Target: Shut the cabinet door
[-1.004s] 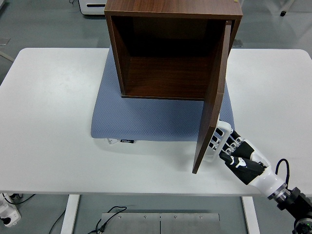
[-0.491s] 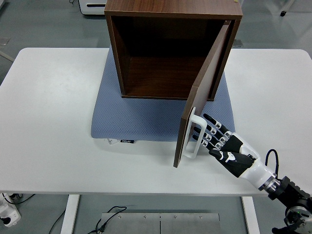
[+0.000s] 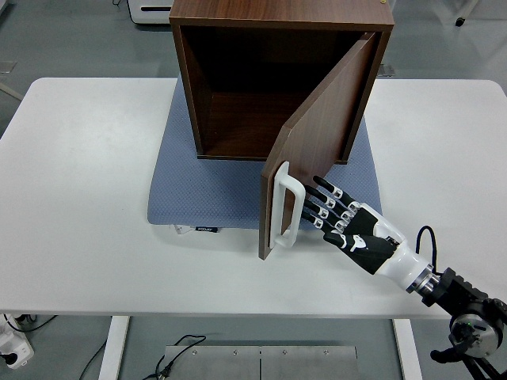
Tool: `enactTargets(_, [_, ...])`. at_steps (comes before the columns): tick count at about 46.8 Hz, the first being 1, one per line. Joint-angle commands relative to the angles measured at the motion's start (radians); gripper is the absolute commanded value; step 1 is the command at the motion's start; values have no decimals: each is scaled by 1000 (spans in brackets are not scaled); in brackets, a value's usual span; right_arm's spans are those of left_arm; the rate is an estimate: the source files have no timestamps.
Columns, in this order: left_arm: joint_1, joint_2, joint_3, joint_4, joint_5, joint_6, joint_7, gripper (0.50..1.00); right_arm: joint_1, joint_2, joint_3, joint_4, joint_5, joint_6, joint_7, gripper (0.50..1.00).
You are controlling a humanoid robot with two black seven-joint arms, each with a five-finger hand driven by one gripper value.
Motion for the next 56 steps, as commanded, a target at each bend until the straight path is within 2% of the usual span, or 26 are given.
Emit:
enactTargets(1, [0,0,0,0,0,0,0,1000,19,0,-12,-9,0,0,0,1000])
enactTargets(56, [0,0,0,0,0,0,0,1000,303,11,-136,-150,54,0,-1,1000])
